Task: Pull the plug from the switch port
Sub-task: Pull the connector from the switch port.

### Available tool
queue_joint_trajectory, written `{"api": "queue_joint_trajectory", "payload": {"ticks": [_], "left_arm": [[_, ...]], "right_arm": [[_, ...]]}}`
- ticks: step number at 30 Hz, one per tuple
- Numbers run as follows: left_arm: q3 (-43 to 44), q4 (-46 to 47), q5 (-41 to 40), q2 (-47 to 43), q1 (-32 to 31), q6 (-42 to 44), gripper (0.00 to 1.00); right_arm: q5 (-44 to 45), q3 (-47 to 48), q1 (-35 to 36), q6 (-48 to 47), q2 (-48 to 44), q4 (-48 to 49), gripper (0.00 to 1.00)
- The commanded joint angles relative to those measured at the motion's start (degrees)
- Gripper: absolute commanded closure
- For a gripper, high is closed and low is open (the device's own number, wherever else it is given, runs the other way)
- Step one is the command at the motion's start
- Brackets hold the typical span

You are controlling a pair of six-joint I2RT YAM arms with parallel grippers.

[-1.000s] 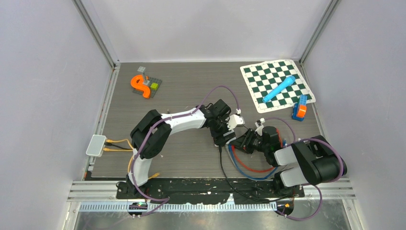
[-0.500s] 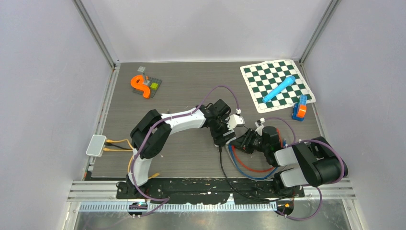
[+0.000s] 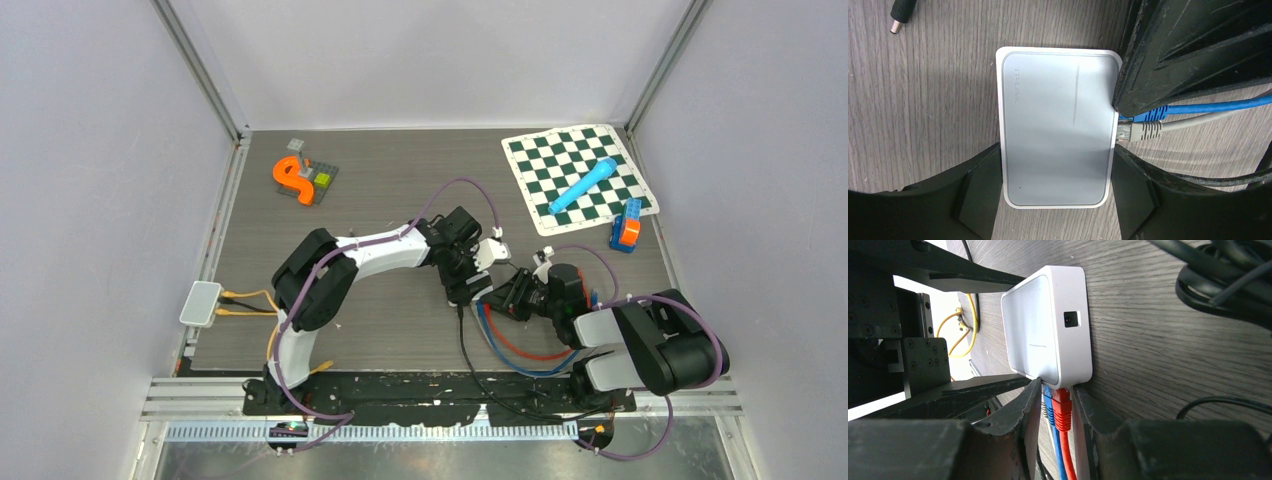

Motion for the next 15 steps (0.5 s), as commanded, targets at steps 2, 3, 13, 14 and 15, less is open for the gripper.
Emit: {"api": "queue_joint_trajectory", "payload": {"ticks": [2, 3, 13, 14, 15], "left_arm": [[-0.4, 0.1, 2.4, -1.8, 0.1, 0.1, 0.41], [-0.4, 0.0, 2.5, -1.8, 0.1, 0.0, 0.41], [-0.2, -0.3, 2.0, -1.9, 0.1, 0.2, 0.41], [0.0, -0.5, 2.0, -1.8, 0.1, 0.3, 0.41], [0.1, -0.8, 1.9, -1.7, 0.1, 0.3, 0.41]], "right_arm": [[2.7, -1.6, -0.5, -1.0, 1.2, -2.2, 0.74], [2.6, -1.6, -0.6, -0.8, 1.3, -1.6, 0.75], [0.5, -2.7, -1.6, -1.6, 1.2, 0.0, 0.58], [0.5, -2.8, -1.8, -1.7, 1.2, 0.1, 0.59], [0.5, -2.8, -1.8, -1.6, 1.4, 0.2, 0.6]]}}
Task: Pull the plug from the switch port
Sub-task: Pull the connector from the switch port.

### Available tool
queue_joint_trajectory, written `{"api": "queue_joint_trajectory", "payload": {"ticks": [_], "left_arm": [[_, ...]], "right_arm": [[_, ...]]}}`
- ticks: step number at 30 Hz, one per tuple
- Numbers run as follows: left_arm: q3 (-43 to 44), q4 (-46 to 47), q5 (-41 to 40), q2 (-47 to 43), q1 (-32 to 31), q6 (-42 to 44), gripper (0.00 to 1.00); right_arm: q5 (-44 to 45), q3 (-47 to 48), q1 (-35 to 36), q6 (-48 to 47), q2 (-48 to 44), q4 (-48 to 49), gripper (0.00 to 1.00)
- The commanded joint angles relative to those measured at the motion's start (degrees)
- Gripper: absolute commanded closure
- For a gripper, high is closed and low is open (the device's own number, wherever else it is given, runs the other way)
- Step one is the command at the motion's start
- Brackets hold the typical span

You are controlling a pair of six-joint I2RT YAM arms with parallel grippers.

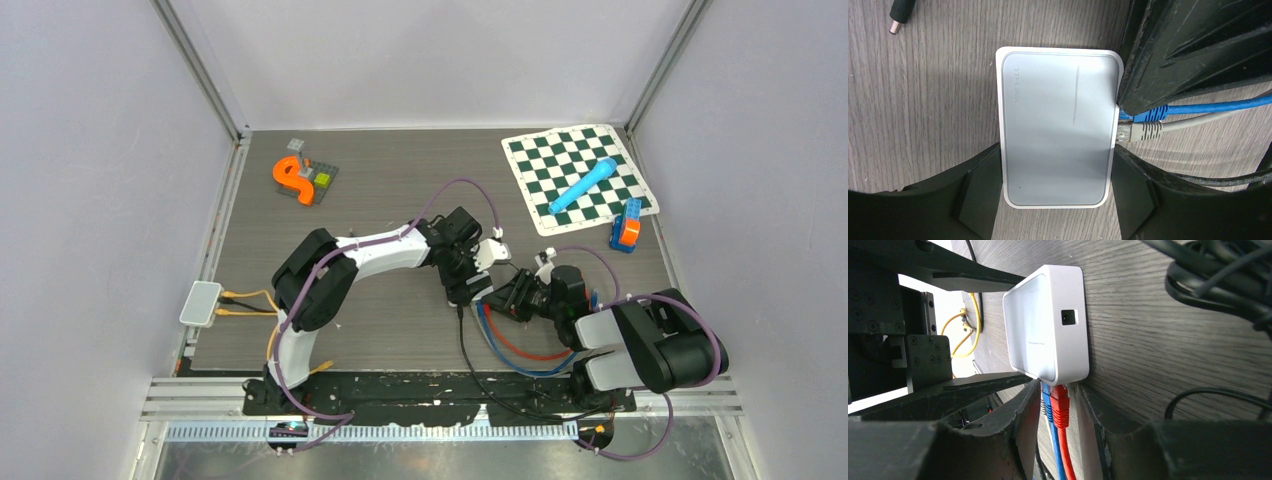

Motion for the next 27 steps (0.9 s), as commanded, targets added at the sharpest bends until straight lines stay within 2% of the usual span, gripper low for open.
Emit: {"api": "queue_joint_trajectory", "payload": {"ticks": [1, 6, 13, 16, 19, 21, 24, 27], "left_arm": [[0.2, -0.7, 1.8, -1.8, 0.1, 0.2, 0.41], [0.0, -0.8, 1.9, -1.7, 0.1, 0.4, 0.41], [0.1, -0.7, 2.2, -1.5, 0.1, 0.3, 0.41], [0.1, -0.7, 2.2, -1.6, 0.1, 0.3, 0.41], [0.1, -0.5, 2.1, -1.7, 0.1, 0.2, 0.41], [0.1, -0.5, 2.1, -1.6, 0.1, 0.2, 0.41], [0.1, -0.6, 2.0, -1.5, 0.1, 0.2, 0.41], [0.2, -0.4, 2.1, -1.4, 0.1, 0.1, 0.41]], "right_arm": [[1.6, -1.7, -0.8, -2.0, 1.0, -2.1, 0.62], [1.1, -1.9, -1.2, -1.2, 2.0, -0.4, 0.71], [0.5, -1.3, -1.2, -0.4, 3.2, 1.5, 0.76], [-0.7, -0.7, -1.2, -0.4, 3.9, 2.5, 0.75], [-2.7, -0.6, -1.2, -0.7, 4.3, 4.2, 0.64], [-3.1, -1.0, -1.2, -1.3, 4.5, 4.5, 0.61], [-3.1, -1.8, -1.2, -1.8, 4.5, 5.2, 0.62], [-3.0, -2.6, -1.2, -1.8, 4.9, 5.8, 0.68]]}}
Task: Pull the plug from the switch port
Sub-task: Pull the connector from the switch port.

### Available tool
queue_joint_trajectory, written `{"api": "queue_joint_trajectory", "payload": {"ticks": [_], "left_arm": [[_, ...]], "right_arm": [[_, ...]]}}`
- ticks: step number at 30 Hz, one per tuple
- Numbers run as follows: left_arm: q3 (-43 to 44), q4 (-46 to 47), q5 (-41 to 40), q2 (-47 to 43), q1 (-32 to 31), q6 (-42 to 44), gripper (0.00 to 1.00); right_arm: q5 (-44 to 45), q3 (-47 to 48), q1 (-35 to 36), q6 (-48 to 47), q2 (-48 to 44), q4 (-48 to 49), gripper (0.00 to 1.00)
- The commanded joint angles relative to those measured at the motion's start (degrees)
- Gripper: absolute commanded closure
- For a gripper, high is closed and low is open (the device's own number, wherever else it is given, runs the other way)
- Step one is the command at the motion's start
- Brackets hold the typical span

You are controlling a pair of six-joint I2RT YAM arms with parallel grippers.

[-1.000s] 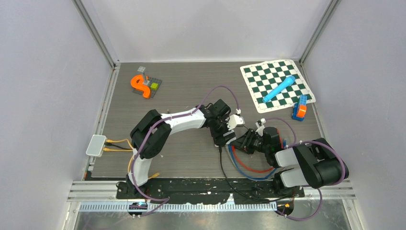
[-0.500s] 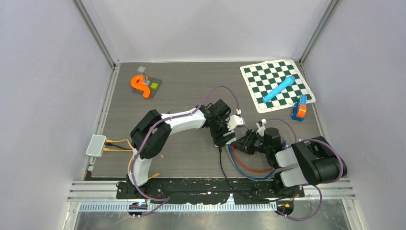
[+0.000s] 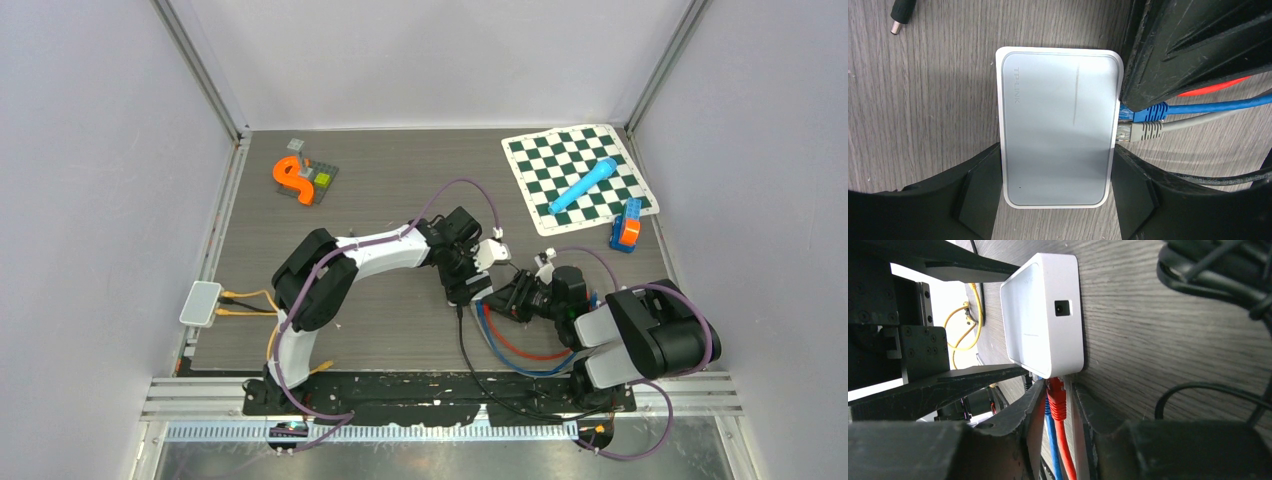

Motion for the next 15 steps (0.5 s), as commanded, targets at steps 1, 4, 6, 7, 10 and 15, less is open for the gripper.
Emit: {"api": "queue_joint_trajectory", "payload": {"ticks": [1, 4, 6, 7, 10, 15], "left_arm": [[0.2, -0.3, 2.2, -1.4, 0.1, -0.6, 0.41], [0.3, -0.4, 2.3, -1.4, 0.1, -0.6, 0.41], [0.2, -0.4, 2.3, -1.4, 0.1, -0.6, 0.41], [0.2, -0.4, 2.4, -1.5, 0.1, -0.6, 0.41], [0.1, -0.3, 2.5, -1.5, 0.1, -0.6, 0.41], [0.0, -0.6, 2.7, -1.5, 0.1, -0.7, 0.41]], "right_arm": [[0.1, -1.8, -0.2, -1.7, 1.3, 0.9, 0.71], [-0.1, -1.6, -0.2, -1.4, 1.7, 1.6, 0.73], [-0.1, -1.3, -0.2, -1.0, 1.9, 2.0, 0.73], [-0.1, -1.0, -0.2, -0.8, 2.1, 2.1, 0.73], [0.4, -0.5, -0.2, 0.2, 2.2, 2.3, 0.72], [2.0, -0.1, -0.2, 1.7, 2.3, 2.6, 0.71]]}}
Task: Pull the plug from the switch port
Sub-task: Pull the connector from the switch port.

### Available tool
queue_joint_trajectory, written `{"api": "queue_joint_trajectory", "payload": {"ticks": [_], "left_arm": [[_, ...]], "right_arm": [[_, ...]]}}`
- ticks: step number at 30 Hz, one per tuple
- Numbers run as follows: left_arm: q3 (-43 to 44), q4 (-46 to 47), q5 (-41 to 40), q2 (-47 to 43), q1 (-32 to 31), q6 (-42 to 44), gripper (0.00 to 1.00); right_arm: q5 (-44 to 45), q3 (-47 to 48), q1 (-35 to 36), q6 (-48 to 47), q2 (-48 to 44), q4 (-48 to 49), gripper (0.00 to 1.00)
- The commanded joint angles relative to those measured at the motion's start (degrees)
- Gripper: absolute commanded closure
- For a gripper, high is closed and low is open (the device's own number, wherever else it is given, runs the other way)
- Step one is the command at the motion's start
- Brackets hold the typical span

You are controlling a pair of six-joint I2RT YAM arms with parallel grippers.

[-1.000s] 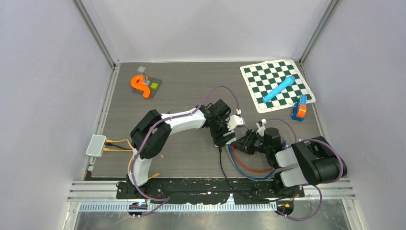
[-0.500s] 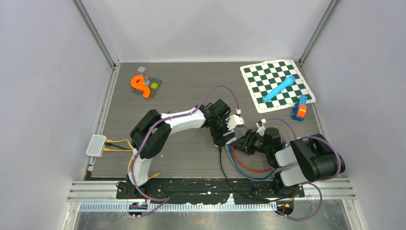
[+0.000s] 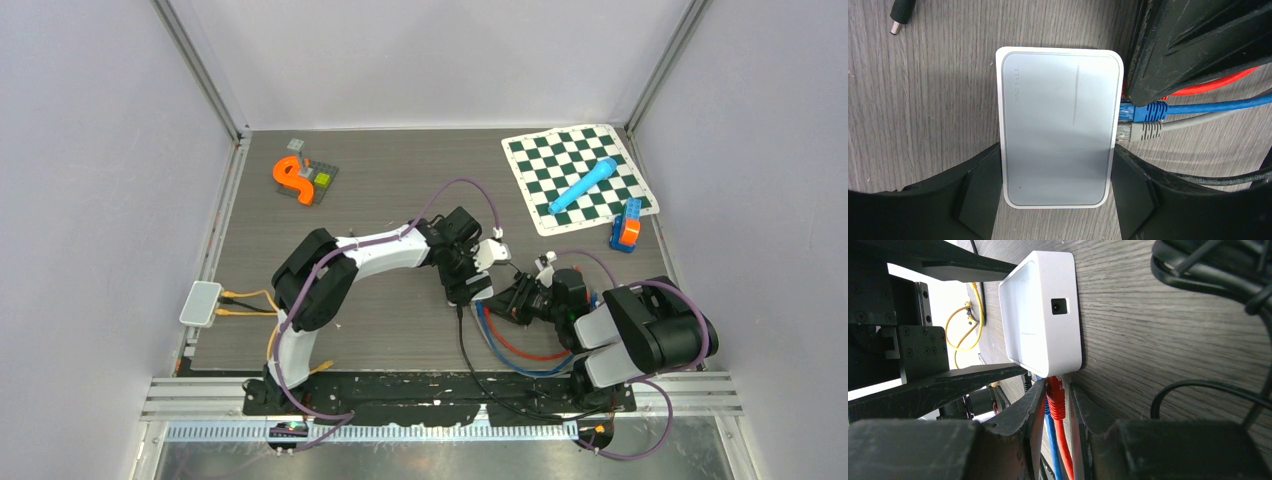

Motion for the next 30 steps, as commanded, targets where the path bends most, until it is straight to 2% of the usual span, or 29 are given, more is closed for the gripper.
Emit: {"api": "queue_joint_trajectory", "payload": {"ticks": [1, 11, 19, 24, 30], "left_arm": [[-0.1, -0.5, 2.7, -1.5, 0.1, -0.6, 0.41], [-0.7, -0.5, 2.8, -1.6, 0.1, -0.6, 0.42], [-0.4, -0.7, 2.7, -1.7, 0.1, -0.4, 0.42], [-0.3, -0.6, 2.6, -1.6, 0.1, -0.4, 0.42], [-0.6, 0.0, 1.7, -1.8, 0.1, -0.5, 0.42]], "right_arm": [[2.5, 0.7, -0.2, 0.8, 0.9, 0.8, 0.71], [3.9, 0.3, -0.2, 4.4, 3.0, 4.2, 0.65], [4.1, 0.0, -0.2, 5.3, 4.3, 6.0, 0.79], [4.0, -0.1, -0.2, 3.9, 3.3, 4.4, 0.93], [3.5, 0.3, -0.1, -2.1, -0.4, -3.9, 0.95]]}}
